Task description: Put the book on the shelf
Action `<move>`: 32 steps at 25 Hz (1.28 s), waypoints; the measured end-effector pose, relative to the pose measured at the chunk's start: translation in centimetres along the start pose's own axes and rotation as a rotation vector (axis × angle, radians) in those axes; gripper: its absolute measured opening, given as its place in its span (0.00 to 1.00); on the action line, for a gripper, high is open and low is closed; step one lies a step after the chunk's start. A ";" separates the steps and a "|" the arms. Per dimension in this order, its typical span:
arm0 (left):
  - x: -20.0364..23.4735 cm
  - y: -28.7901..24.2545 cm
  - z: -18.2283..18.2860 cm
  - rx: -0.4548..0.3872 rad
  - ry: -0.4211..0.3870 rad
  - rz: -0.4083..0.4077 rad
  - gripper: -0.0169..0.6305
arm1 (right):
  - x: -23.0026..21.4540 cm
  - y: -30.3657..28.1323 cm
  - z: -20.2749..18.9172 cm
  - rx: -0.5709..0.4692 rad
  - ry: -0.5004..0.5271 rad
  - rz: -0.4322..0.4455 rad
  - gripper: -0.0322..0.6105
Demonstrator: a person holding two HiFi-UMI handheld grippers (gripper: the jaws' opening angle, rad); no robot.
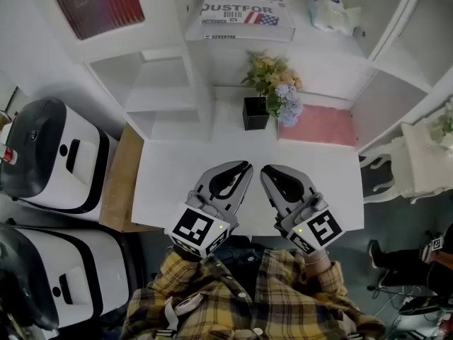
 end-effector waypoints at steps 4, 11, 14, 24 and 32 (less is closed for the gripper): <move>0.1 0.3 -1.2 0.006 0.016 0.023 0.07 | 0.0 0.4 -1.0 0.006 -0.052 0.001 0.08; 0.5 0.1 -2.2 0.012 0.056 0.018 0.06 | -0.3 0.6 -1.9 0.019 -0.079 -0.014 0.08; 0.6 -0.2 -2.1 0.013 0.058 0.013 0.06 | -0.4 0.6 -2.0 0.029 -0.073 -0.016 0.08; 0.5 -0.1 -2.1 0.020 0.045 0.018 0.06 | -0.3 0.2 -1.6 0.025 -0.061 0.019 0.08; 0.6 -0.3 -2.0 0.025 0.034 0.021 0.06 | -1.0 0.0 -1.2 0.021 -0.046 0.023 0.07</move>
Point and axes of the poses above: the fingertips, and each gripper's own axes: y backward along the fingers, x to its left, z out of its top, the point moved 10 cm from there along y, backward along the fingers, and after that the axes turned 8 degrees about y, right-handed, at the moved point
